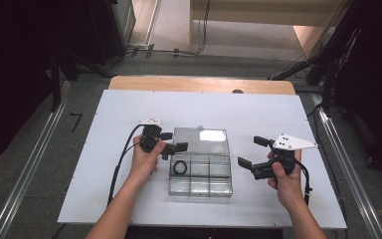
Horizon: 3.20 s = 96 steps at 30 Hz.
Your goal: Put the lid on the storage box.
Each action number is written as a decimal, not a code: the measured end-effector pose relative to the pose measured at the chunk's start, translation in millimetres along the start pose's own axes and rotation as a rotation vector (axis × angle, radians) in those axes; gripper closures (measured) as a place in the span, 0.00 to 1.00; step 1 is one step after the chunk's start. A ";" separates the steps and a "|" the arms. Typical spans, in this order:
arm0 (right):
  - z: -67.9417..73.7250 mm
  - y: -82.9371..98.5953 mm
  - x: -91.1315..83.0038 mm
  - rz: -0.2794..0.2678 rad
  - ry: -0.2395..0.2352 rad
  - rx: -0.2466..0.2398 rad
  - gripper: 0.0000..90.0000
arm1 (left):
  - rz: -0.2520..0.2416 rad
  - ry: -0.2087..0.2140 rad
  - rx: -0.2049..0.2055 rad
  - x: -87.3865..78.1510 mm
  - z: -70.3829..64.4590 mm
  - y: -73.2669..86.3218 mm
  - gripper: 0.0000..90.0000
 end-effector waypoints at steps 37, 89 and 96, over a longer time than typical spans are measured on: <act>-27.2 -2.8 65.3 0.076 -0.019 0.197 0.08 | 0.019 -0.071 -0.080 -0.1 8.9 6.7 0.16; -39.2 41.2 97.3 0.228 0.034 0.455 0.48 | 0.031 -0.088 -0.145 8.4 12.1 14.1 0.45; -37.2 37.3 94.1 0.218 0.022 0.440 0.54 | 0.010 -0.093 -0.126 3.8 10.4 10.2 0.53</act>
Point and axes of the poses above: each handheld gripper's, and its own axes: x roughly forward along the jaws, y roughly out of its underside, z roughly to its left, the point moved 7 cm from there along x, roughly forward along the jaws, and after that the axes turned 1 degree about -x, right-handed, at the moved point
